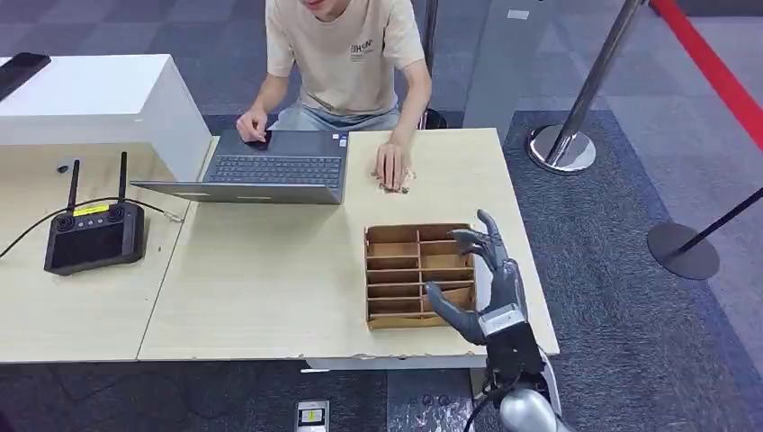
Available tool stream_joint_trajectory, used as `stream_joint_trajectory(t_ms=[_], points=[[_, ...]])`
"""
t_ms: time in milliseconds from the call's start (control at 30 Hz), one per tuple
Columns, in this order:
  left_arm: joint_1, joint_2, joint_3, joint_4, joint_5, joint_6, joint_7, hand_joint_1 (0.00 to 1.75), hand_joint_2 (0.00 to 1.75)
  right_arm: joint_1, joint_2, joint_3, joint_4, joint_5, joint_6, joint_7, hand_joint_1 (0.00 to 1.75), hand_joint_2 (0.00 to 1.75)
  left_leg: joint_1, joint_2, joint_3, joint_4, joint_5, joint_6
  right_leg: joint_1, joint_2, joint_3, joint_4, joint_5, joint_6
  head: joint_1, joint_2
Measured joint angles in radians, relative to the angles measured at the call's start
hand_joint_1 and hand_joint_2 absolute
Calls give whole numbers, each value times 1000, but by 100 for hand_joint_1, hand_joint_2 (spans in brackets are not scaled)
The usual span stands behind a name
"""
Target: Pass the card to the sensor for recognition and then transmit it.
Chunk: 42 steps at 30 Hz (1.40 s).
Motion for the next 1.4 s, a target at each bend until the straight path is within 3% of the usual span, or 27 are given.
stream_joint_trajectory(t_ms=[300, 1400], points=[[0, 0, 0, 0, 0, -6, 5, 0, 0, 5, -1, 4, 2, 73, -24, 53, 0, 175, 0, 0, 0, 0, 0, 0, 0, 0, 0, 0, 0, 0, 0, 0], [0, 0, 0, 0, -21, 0, 5, 0, 0, 17, 0, 10, 44, 94, -26, 53, 0, 175, 0, 0, 0, 0, 0, 0, 0, 0, 0, 0, 0, 0, 0, 0]])
